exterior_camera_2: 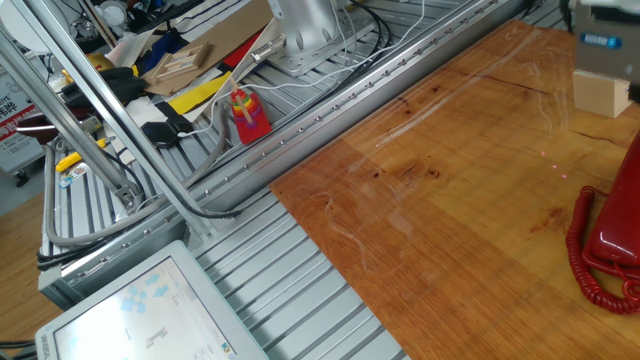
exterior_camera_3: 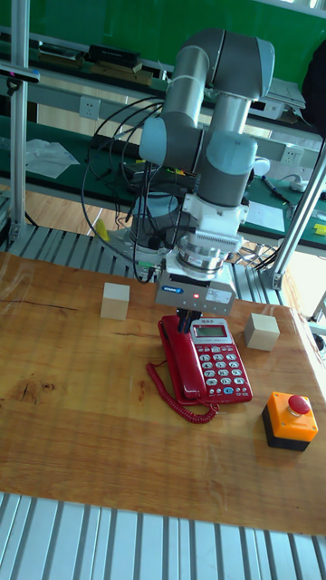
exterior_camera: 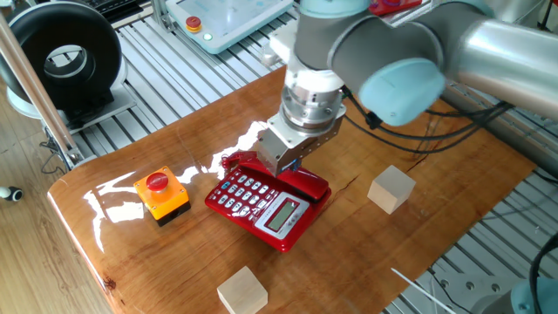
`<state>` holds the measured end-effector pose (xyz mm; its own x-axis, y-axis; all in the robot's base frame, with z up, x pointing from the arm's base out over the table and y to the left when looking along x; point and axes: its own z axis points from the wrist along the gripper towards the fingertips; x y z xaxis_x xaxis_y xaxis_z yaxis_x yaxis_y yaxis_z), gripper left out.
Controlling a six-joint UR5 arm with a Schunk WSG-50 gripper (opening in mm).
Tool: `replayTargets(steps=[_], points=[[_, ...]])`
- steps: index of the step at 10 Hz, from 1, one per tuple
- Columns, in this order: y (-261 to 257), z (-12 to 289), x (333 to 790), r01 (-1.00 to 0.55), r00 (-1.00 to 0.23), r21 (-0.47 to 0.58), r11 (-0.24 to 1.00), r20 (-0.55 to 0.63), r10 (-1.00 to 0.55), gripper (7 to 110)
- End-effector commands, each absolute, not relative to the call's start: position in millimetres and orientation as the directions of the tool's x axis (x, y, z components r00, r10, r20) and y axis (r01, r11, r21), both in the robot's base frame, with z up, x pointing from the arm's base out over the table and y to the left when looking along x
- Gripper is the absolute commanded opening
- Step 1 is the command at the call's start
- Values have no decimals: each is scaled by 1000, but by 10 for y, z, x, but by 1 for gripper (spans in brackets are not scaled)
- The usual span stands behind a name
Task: Place the handset of the telephone on the corresponding phone cradle
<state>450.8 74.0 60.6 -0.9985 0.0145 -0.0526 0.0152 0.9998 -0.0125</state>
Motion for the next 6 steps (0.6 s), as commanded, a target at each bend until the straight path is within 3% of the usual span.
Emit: replayTargets(steps=[1,4,6], points=[[740,403,4509,25,-1000,-41,999,13,26,7],[745,1030,3860,24,-999,-20,1000,-22,23,7],[825,1092,3717,55,-996,-32,998,-79,53,7]])
